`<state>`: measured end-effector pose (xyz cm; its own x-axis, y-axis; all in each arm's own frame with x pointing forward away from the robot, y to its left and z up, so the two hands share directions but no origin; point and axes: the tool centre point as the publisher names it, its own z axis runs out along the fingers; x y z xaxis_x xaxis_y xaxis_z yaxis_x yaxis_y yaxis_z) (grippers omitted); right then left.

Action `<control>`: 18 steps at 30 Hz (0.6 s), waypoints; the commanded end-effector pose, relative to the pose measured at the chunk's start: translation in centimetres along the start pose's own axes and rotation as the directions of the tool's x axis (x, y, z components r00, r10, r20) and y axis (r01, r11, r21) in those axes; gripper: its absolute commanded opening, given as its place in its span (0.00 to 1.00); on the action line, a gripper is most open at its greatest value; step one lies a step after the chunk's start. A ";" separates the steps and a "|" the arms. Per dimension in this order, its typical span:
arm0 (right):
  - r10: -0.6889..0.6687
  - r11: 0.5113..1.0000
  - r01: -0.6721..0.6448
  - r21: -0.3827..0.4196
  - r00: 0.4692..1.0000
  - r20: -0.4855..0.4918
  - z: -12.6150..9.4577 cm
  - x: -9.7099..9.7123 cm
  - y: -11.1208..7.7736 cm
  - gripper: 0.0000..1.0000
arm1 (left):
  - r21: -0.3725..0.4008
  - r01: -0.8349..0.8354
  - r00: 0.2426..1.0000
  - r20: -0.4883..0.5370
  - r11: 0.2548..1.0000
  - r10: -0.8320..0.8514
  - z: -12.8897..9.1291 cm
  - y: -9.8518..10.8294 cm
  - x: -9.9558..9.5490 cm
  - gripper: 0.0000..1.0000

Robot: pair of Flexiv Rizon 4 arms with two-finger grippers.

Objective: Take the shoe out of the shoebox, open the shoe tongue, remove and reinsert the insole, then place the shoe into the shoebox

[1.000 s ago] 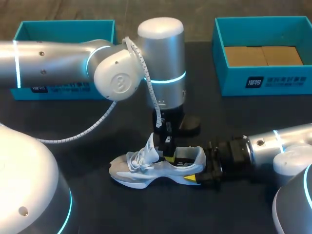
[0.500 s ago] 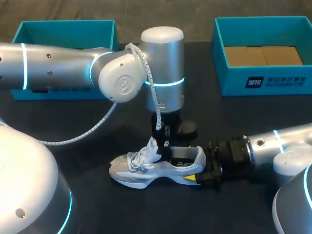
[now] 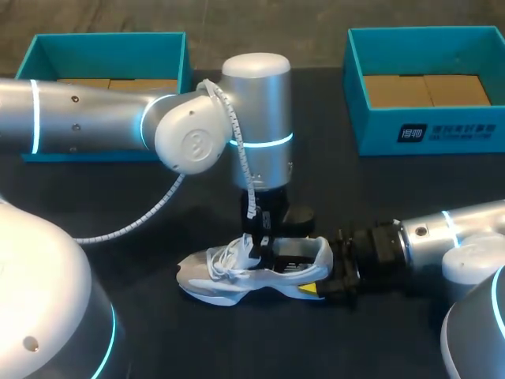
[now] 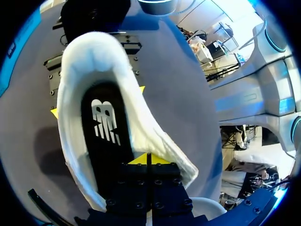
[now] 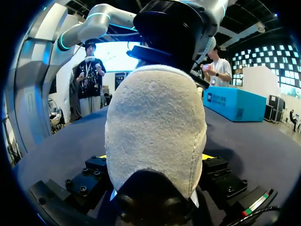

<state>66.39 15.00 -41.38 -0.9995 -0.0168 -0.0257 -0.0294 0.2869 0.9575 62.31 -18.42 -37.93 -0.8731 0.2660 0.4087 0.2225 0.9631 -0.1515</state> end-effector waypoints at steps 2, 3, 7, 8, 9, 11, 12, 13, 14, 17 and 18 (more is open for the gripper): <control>0.000 1.000 0.000 0.003 1.000 0.002 0.1 0.1 0.0 0.00 | 0.010 -0.008 1.000 0.013 1.000 0.008 -0.3 0.3 0.9 0.00; 0.000 1.000 0.000 0.003 1.000 0.002 0.1 0.1 0.0 0.00 | 0.009 -0.010 1.000 0.017 1.000 0.010 -0.2 0.3 0.9 0.00; 0.000 1.000 0.000 0.003 1.000 0.002 0.1 0.1 0.0 0.00 | -0.006 0.011 1.000 0.020 1.000 -0.011 0.6 0.5 0.3 0.00; 0.000 1.000 0.000 0.003 1.000 0.002 0.1 0.1 0.0 0.00 | -0.015 0.018 0.999 0.027 1.000 -0.018 0.9 0.5 0.1 0.00; 0.000 1.000 0.000 0.003 1.000 0.002 0.1 0.1 0.0 0.00 | -0.018 0.021 0.999 0.025 1.000 -0.020 1.1 0.5 0.0 0.00; 0.000 1.000 0.000 0.003 1.000 0.002 0.1 0.1 0.0 0.00 | -0.022 0.024 1.000 0.020 0.999 -0.023 1.5 0.5 -0.3 0.00; 0.000 1.000 0.000 0.003 1.000 0.002 0.1 0.1 0.0 0.00 | -0.023 0.024 1.000 0.018 0.999 -0.024 1.6 0.5 -0.3 0.00; 0.000 1.000 0.000 0.003 1.000 0.002 0.1 0.1 0.0 0.00 | -0.022 0.026 0.999 0.019 0.999 -0.025 1.7 0.5 -0.4 0.00; 0.000 1.000 0.000 0.003 1.000 0.002 0.1 0.1 0.0 0.00 | -0.022 0.030 0.999 0.027 0.999 -0.029 1.8 0.5 -0.5 0.00; 0.000 1.000 0.000 0.003 1.000 0.002 0.1 0.1 0.0 0.00 | -0.015 0.040 0.998 0.040 0.999 -0.039 1.9 0.6 -0.8 0.00; 0.000 1.000 0.000 0.003 1.000 0.002 0.1 0.1 0.0 0.00 | -0.011 0.042 0.998 0.041 0.999 -0.041 2.0 0.6 -0.9 0.00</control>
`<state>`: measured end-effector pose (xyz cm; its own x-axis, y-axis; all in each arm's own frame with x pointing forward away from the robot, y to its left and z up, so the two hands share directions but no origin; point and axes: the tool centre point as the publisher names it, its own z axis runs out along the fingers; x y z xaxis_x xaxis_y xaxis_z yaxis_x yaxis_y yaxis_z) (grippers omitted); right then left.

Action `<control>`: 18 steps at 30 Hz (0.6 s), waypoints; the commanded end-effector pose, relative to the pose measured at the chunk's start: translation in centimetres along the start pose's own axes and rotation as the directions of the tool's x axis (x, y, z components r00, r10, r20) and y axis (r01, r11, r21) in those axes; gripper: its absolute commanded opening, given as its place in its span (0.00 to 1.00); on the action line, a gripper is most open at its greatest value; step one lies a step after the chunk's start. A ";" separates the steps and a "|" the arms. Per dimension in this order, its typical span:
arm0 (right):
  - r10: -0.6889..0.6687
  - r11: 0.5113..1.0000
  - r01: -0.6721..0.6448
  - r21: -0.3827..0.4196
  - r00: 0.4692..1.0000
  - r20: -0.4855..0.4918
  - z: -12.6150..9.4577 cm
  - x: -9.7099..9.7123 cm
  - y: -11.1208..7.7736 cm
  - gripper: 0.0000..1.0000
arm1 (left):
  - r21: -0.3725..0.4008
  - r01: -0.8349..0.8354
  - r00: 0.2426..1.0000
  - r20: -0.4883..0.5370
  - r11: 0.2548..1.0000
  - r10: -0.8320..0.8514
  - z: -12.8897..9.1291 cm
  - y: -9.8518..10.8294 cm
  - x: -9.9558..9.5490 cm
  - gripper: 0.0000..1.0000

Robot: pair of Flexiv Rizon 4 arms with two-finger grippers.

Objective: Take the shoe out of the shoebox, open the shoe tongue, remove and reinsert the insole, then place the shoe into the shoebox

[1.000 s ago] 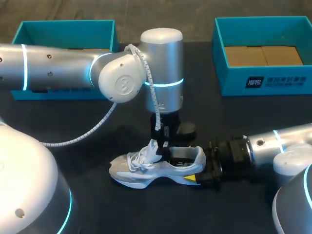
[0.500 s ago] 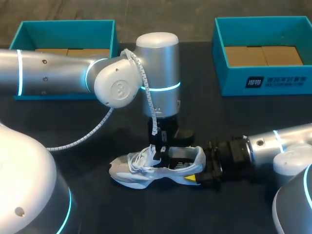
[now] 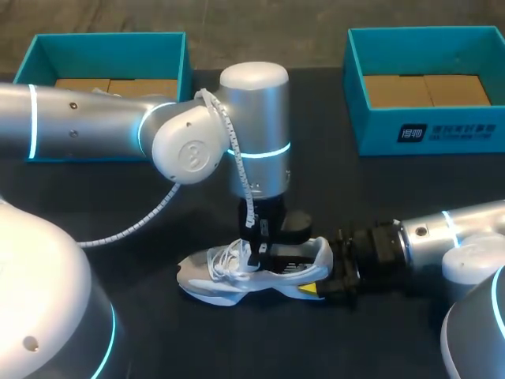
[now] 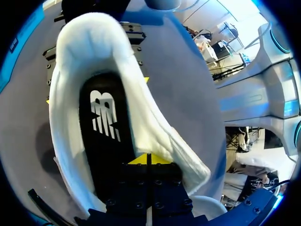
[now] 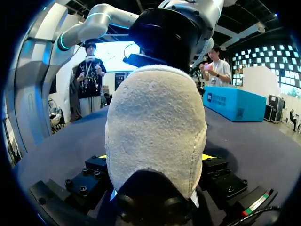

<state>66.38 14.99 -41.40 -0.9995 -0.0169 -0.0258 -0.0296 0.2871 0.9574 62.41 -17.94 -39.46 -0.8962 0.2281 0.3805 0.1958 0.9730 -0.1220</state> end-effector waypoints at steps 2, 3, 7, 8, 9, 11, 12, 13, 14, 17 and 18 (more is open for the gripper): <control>0.000 1.000 0.000 0.003 1.000 0.002 0.1 0.1 0.0 0.00 | 0.001 0.009 1.000 0.025 1.000 -0.009 0.8 -0.1 -0.4 0.00; 0.000 1.000 0.000 0.003 1.000 0.002 0.1 0.1 0.0 0.00 | -0.002 0.012 0.999 0.034 1.000 -0.012 0.9 -0.1 -0.5 0.00; 0.000 1.000 0.000 0.003 1.000 0.002 0.1 0.1 0.0 0.00 | -0.012 0.010 0.998 0.056 1.000 -0.009 1.3 -0.2 -0.8 0.22; 0.000 1.000 0.000 0.003 1.000 0.002 0.1 0.1 0.0 0.00 | -0.014 0.010 0.998 0.066 1.000 -0.009 1.3 -0.2 -0.8 0.24; 0.000 1.000 0.000 0.003 1.000 0.002 0.1 0.1 0.0 0.00 | -0.010 0.009 0.997 0.075 1.000 -0.008 1.3 -0.2 -0.8 0.26; 0.000 1.000 0.000 0.003 1.000 0.002 0.1 0.1 0.0 0.00 | -0.009 0.014 0.994 0.104 1.000 -0.013 1.0 -0.2 -0.9 0.33; 0.000 1.000 0.000 0.003 1.000 0.002 0.1 0.1 0.0 0.00 | -0.009 0.013 0.994 0.107 1.000 -0.012 1.0 -0.2 -1.0 0.33; 0.000 1.000 0.000 0.003 1.000 0.002 0.1 0.1 0.0 0.00 | -0.015 0.014 0.992 0.125 1.000 -0.012 0.9 -0.2 -1.1 0.35; 0.000 1.000 0.000 0.003 1.000 0.002 0.1 0.1 0.0 0.00 | -0.019 0.014 0.991 0.131 1.000 -0.012 0.9 -0.2 -1.2 0.36; 0.000 1.000 0.000 0.003 1.000 0.002 0.1 0.1 0.0 0.00 | -0.035 0.015 0.988 0.154 0.999 -0.009 1.0 -0.2 -1.7 0.36; 0.000 1.000 0.000 0.003 1.000 0.002 0.1 0.1 0.0 0.00 | -0.037 0.014 0.987 0.161 0.999 -0.008 1.1 -0.2 -1.9 0.35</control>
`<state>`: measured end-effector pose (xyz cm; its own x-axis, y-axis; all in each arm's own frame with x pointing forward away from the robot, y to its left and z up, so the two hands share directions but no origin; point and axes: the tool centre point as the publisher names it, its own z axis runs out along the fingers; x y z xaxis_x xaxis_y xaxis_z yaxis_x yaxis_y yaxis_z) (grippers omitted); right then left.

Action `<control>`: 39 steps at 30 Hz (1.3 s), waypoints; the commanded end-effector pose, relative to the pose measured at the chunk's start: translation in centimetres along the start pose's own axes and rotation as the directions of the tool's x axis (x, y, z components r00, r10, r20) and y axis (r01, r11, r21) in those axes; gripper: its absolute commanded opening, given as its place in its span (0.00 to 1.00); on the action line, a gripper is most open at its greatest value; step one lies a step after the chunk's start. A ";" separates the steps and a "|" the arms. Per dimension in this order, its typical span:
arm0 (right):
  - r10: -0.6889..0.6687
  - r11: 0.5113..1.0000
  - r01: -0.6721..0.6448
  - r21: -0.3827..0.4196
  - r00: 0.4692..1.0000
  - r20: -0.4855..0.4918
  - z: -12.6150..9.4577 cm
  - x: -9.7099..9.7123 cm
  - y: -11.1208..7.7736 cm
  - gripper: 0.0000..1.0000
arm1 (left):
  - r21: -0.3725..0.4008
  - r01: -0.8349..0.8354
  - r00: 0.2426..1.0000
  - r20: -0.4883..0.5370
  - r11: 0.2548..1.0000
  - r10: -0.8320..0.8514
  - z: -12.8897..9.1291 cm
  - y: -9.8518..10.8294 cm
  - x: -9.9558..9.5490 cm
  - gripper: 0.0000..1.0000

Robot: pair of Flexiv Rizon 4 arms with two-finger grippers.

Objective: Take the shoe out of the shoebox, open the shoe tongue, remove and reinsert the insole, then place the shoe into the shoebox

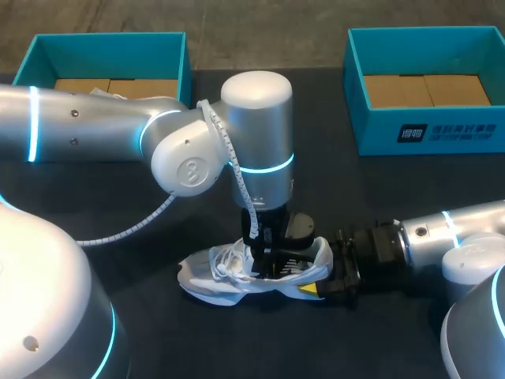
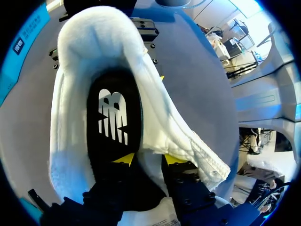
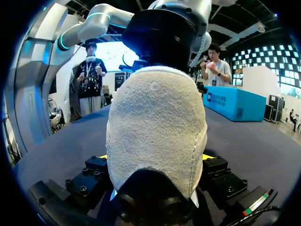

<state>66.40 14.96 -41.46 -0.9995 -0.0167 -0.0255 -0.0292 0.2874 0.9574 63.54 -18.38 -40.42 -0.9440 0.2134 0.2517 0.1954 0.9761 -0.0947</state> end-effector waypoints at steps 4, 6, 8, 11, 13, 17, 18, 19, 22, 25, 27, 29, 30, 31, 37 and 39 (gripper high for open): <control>0.000 1.000 0.000 0.002 1.000 0.002 0.1 0.1 0.1 0.00 | -0.026 0.007 0.999 0.053 1.000 -0.005 1.0 0.0 -1.3 0.34; 0.000 1.000 0.000 0.002 1.000 0.002 0.1 0.1 0.1 0.00 | -0.035 0.011 0.997 0.079 0.999 -0.008 1.1 0.1 -1.7 0.33; 0.000 1.000 0.000 0.002 1.000 0.002 0.1 0.1 0.1 0.00 | -0.045 0.013 0.995 0.103 0.999 -0.009 1.1 0.4 -2.3 0.33; 0.000 1.000 0.000 0.002 1.000 0.002 0.1 0.1 0.1 0.00 | -0.055 0.016 0.992 0.130 0.998 -0.008 1.3 0.6 -2.9 0.33; 0.000 1.000 0.000 0.002 1.000 0.002 0.1 0.1 0.1 0.00 | -0.064 0.018 0.989 0.148 0.998 -0.008 1.5 0.8 -3.4 0.32; 0.000 1.000 0.000 0.002 1.000 0.002 0.1 0.1 0.1 0.00 | -0.076 0.022 0.984 0.180 0.997 -0.008 1.4 1.0 -4.1 0.29; 0.000 1.000 0.000 0.002 1.000 0.002 0.1 0.1 0.1 0.00 | -0.082 0.026 0.981 0.195 0.996 -0.010 1.4 1.0 -4.2 0.29; 0.000 1.000 0.000 0.002 1.000 0.002 0.1 0.1 0.1 0.00 | -0.085 0.029 0.979 0.202 0.996 -0.011 1.3 1.1 -4.4 0.27; 0.000 1.000 0.000 0.002 1.000 0.002 0.1 0.1 0.1 0.00 | -0.101 0.041 0.972 0.235 0.994 -0.016 1.3 1.2 -5.0 0.09; 0.000 1.000 0.000 0.002 1.000 0.002 0.1 0.1 0.1 0.00 | -0.105 0.049 0.966 0.258 0.993 -0.020 0.9 1.3 -5.3 0.00; 0.000 1.000 0.000 0.002 1.000 0.002 0.1 0.1 0.1 0.00 | -0.102 0.048 0.965 0.260 0.994 -0.020 0.4 1.4 -5.4 0.00; 0.000 1.000 0.000 0.002 1.000 0.002 0.1 0.1 0.1 0.00 | -0.085 0.045 0.966 0.257 0.995 -0.021 -0.2 1.5 -5.4 0.00; 0.000 1.000 0.000 0.002 1.000 0.002 0.1 0.1 0.1 0.00 | -0.076 0.038 0.967 0.253 0.996 -0.018 -0.6 1.6 -5.2 0.00; 0.000 1.000 0.000 0.002 1.000 0.002 0.1 0.1 0.1 0.00 | -0.068 0.032 0.968 0.250 0.997 -0.015 -1.0 1.6 -5.1 0.00; 0.000 1.000 0.000 0.002 1.000 0.002 0.1 0.1 0.1 0.00 | -0.034 0.007 0.975 0.223 0.999 0.000 -2.0 1.9 -4.6 0.00; 0.000 1.000 0.000 0.002 1.000 0.002 0.1 0.1 0.1 0.00 | 0.003 -0.009 0.984 0.176 1.000 0.009 -2.5 2.0 -4.4 0.00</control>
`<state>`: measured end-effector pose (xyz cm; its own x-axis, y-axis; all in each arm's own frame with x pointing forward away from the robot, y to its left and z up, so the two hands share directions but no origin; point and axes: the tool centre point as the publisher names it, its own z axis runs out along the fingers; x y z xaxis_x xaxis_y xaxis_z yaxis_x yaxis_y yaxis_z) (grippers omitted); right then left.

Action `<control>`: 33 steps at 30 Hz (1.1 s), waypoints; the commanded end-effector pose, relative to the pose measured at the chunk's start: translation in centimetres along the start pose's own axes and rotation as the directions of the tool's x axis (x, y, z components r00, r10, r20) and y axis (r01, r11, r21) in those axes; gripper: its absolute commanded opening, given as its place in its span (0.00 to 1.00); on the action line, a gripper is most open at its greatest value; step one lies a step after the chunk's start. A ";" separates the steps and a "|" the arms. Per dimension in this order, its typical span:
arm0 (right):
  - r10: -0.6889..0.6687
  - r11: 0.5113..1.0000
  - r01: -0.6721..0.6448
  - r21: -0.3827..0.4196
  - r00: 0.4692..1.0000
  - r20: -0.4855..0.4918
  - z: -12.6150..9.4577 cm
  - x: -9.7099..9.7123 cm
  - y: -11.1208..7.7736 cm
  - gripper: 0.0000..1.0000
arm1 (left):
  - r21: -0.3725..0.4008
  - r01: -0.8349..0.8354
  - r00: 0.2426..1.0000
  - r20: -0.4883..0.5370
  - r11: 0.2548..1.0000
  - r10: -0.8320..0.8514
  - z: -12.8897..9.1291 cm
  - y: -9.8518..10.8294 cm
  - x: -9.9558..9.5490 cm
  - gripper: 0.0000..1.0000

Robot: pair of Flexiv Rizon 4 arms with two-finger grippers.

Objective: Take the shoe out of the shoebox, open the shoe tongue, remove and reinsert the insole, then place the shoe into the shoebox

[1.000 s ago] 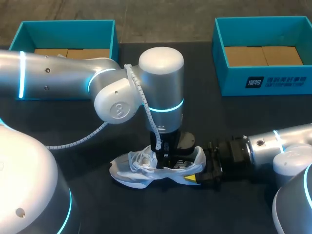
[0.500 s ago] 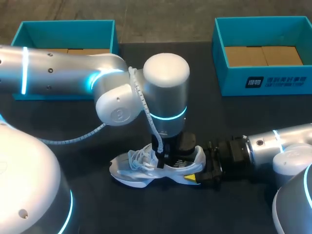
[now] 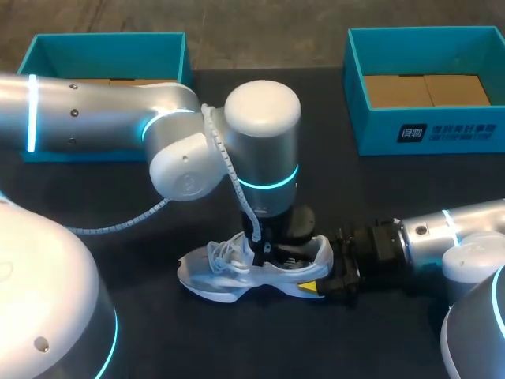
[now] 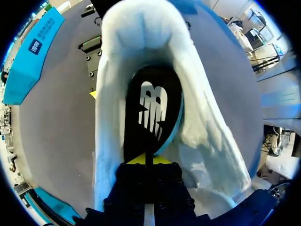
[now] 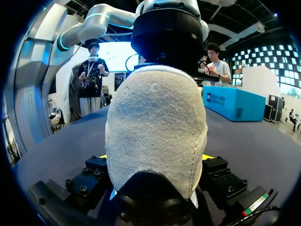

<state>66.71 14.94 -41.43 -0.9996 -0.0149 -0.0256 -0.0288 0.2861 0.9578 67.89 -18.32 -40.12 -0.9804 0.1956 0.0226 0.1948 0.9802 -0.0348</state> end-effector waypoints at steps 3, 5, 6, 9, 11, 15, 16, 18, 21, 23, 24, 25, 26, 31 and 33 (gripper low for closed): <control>-0.001 1.000 0.001 0.004 1.000 0.000 0.1 0.4 0.1 0.00 | 0.120 -0.028 0.992 -0.116 0.992 0.042 -1.7 1.4 -0.3 0.00; -0.001 1.000 0.001 0.004 1.000 0.000 0.1 0.4 0.1 0.00 | 0.159 -0.041 0.986 -0.152 0.986 0.066 -2.3 1.4 0.0 0.00; -0.001 1.000 0.001 0.004 1.000 0.000 0.1 0.4 0.1 0.00 | 0.177 -0.044 0.983 -0.166 0.983 0.074 -2.6 1.4 0.1 0.00; -0.001 1.000 0.001 0.004 1.000 0.000 0.1 0.4 0.1 0.00 | 0.224 -0.054 0.976 -0.195 0.973 0.099 -3.5 1.3 0.5 0.00; -0.001 1.000 0.001 0.004 1.000 0.000 0.1 0.4 0.1 0.00 | 0.252 -0.064 0.969 -0.216 0.966 0.121 -3.9 1.3 0.7 0.00; -0.001 1.000 0.001 0.004 1.000 0.000 0.1 0.4 0.1 0.00 | 0.283 -0.069 0.961 -0.238 0.957 0.139 -4.3 1.3 1.0 0.00; -0.001 1.000 0.001 0.004 1.000 0.000 0.1 0.4 0.1 0.00 | 0.294 -0.071 0.957 -0.249 0.953 0.148 -4.4 1.3 1.0 0.00; -0.001 1.000 0.001 0.004 1.000 0.000 0.1 0.4 0.1 0.00 | 0.319 -0.077 0.947 -0.274 0.945 0.169 -4.6 1.5 1.1 0.00; -0.001 1.000 0.001 0.004 1.000 0.000 0.1 0.4 0.1 0.00 | 0.332 -0.088 0.941 -0.281 0.939 0.187 -4.9 1.4 1.5 0.00; -0.001 1.000 0.001 0.004 1.000 0.000 0.1 0.4 0.1 0.00 | 0.341 -0.105 0.937 -0.282 0.934 0.208 -5.1 1.2 1.8 0.00; -0.001 1.000 0.001 0.004 1.000 0.000 0.1 0.4 0.1 0.00 | 0.349 -0.111 0.934 -0.284 0.931 0.218 -5.3 1.1 2.0 0.00; -0.001 1.000 0.001 0.004 1.000 0.000 0.1 0.4 0.1 0.00 | 0.351 -0.114 0.933 -0.282 0.929 0.221 -5.5 1.0 2.1 0.00; -0.001 1.000 0.001 0.004 1.000 0.000 0.1 0.4 0.1 0.00 | 0.363 -0.119 0.930 -0.285 0.924 0.231 -5.7 1.0 2.2 0.00; -0.001 1.000 0.001 0.004 1.000 0.000 0.1 0.4 0.1 0.00 | 0.411 -0.124 0.915 -0.305 0.903 0.265 -6.3 0.9 2.5 0.00; -0.001 1.000 0.001 0.004 1.000 0.000 0.1 0.4 0.1 0.00 | 0.426 -0.126 0.911 -0.308 0.896 0.275 -6.4 1.0 2.6 0.00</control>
<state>66.38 15.11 -41.44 -0.9995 -0.0164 -0.0257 -0.0293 0.2865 0.9576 65.65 -17.36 -33.81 -0.8327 0.4519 0.3201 0.2902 0.8484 -0.4427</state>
